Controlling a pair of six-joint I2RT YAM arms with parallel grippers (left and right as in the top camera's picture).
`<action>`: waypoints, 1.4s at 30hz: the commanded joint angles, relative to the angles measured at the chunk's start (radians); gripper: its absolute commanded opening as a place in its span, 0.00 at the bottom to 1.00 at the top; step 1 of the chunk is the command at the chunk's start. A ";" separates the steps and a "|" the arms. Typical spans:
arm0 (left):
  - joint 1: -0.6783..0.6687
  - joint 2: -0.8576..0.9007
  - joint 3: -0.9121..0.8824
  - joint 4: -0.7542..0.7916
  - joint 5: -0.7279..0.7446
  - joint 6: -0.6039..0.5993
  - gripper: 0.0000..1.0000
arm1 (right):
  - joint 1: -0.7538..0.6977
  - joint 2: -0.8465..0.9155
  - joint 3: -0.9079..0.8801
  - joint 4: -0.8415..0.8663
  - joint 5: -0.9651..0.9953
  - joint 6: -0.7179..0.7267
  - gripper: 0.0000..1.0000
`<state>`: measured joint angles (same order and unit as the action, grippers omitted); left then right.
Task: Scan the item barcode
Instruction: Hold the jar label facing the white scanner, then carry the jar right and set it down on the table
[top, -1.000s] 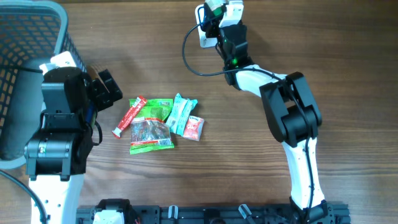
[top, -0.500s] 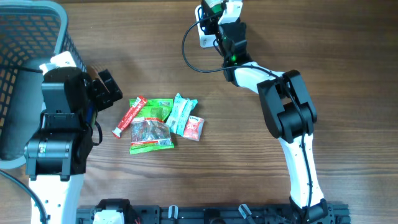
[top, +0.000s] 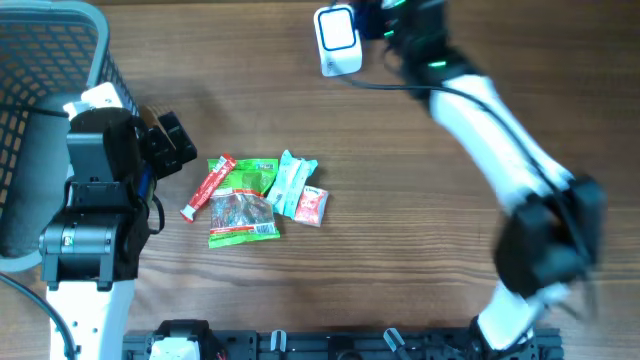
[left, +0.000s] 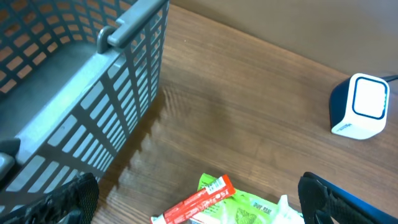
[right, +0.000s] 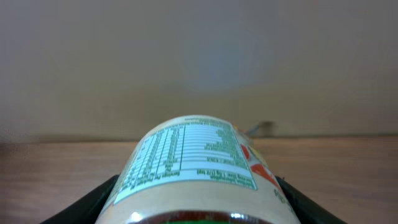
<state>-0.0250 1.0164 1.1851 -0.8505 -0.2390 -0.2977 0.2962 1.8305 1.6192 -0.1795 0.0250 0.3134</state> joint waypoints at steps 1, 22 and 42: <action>0.006 0.001 0.014 0.001 -0.009 0.005 1.00 | -0.106 -0.151 0.017 -0.242 -0.005 -0.027 0.16; 0.006 0.001 0.014 0.001 -0.009 0.005 1.00 | -0.483 0.028 -0.280 -0.669 -0.068 -0.156 0.27; 0.006 0.001 0.014 0.001 -0.009 0.005 1.00 | -0.480 -0.031 -0.057 -0.962 -0.198 -0.160 1.00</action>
<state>-0.0250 1.0168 1.1851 -0.8516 -0.2390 -0.2977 -0.1825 1.8835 1.4414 -1.0760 -0.0452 0.1619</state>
